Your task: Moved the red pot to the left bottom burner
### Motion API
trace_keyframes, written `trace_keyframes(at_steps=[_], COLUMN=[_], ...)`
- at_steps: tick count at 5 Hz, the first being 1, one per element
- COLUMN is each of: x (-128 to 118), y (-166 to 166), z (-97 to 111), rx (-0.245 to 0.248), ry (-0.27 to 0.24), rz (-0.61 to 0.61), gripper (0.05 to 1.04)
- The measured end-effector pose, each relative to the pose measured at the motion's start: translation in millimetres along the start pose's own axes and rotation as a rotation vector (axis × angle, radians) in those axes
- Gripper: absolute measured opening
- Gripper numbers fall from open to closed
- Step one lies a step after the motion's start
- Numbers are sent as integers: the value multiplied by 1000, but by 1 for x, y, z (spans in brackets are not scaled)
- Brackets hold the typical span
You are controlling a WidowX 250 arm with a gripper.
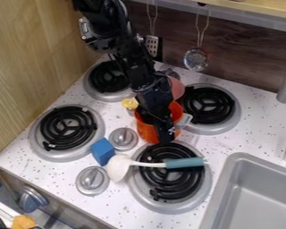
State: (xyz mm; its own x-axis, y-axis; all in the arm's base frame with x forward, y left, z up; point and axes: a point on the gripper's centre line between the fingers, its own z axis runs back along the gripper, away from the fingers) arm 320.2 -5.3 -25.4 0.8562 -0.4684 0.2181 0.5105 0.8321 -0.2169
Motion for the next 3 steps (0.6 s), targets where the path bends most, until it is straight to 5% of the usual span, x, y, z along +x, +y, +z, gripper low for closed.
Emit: trace_keyframes(at_steps=[1, 2, 3], x=[-4, 0, 2], y=[-2, -4, -6], z=[3, 8, 22], rx=[69, 77, 118], ry=[-42, -58, -112], rz=[51, 75, 126], gripper=[368, 162, 78])
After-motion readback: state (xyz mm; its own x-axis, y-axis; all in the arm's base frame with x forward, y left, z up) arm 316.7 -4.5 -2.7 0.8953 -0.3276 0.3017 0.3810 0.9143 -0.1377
